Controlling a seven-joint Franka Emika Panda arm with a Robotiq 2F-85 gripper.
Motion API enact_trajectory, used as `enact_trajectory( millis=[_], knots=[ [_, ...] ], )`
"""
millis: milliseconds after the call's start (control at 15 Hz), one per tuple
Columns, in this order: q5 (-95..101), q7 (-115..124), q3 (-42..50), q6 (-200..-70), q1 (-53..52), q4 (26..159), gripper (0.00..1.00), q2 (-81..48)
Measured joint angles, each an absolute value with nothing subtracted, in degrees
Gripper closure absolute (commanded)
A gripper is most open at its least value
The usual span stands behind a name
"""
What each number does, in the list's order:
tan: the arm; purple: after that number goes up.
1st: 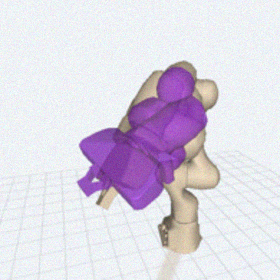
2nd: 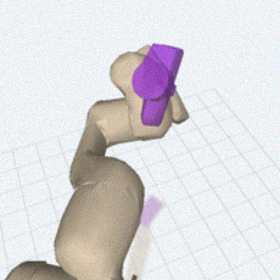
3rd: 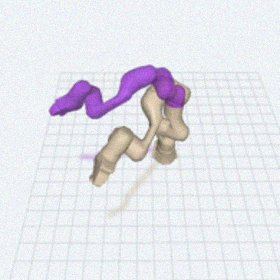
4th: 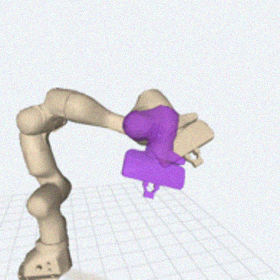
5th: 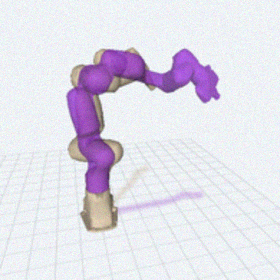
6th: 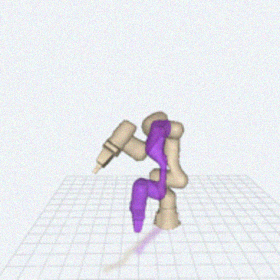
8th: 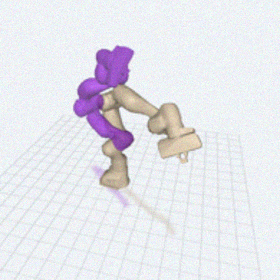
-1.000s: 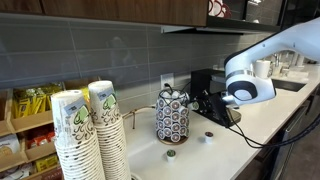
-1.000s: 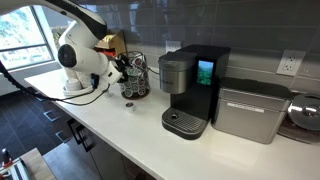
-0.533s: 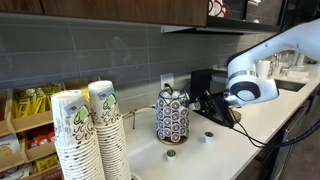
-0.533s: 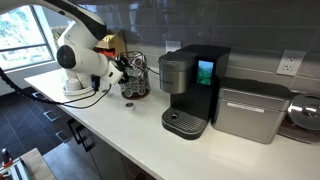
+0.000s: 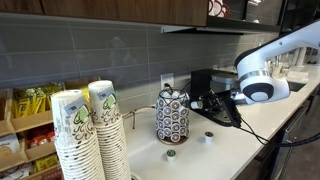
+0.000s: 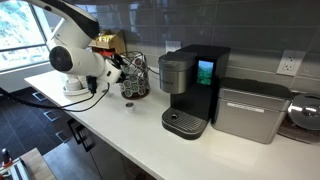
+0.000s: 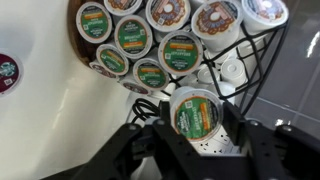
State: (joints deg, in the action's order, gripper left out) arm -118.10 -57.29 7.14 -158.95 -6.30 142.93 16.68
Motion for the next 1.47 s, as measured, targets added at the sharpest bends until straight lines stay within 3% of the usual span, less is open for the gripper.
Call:
enact_trajectory(
  millis=[400,800,1467],
  knots=[
    [-115.5,-57.53,8.22,-149.91,-6.3,146.19,0.71,20.12],
    [-115.51,-57.54,2.86,-141.15,0.37,147.48,0.71,20.23],
    [-117.98,-57.78,-0.8,-139.83,3.99,148.08,0.71,19.56]
  ],
)
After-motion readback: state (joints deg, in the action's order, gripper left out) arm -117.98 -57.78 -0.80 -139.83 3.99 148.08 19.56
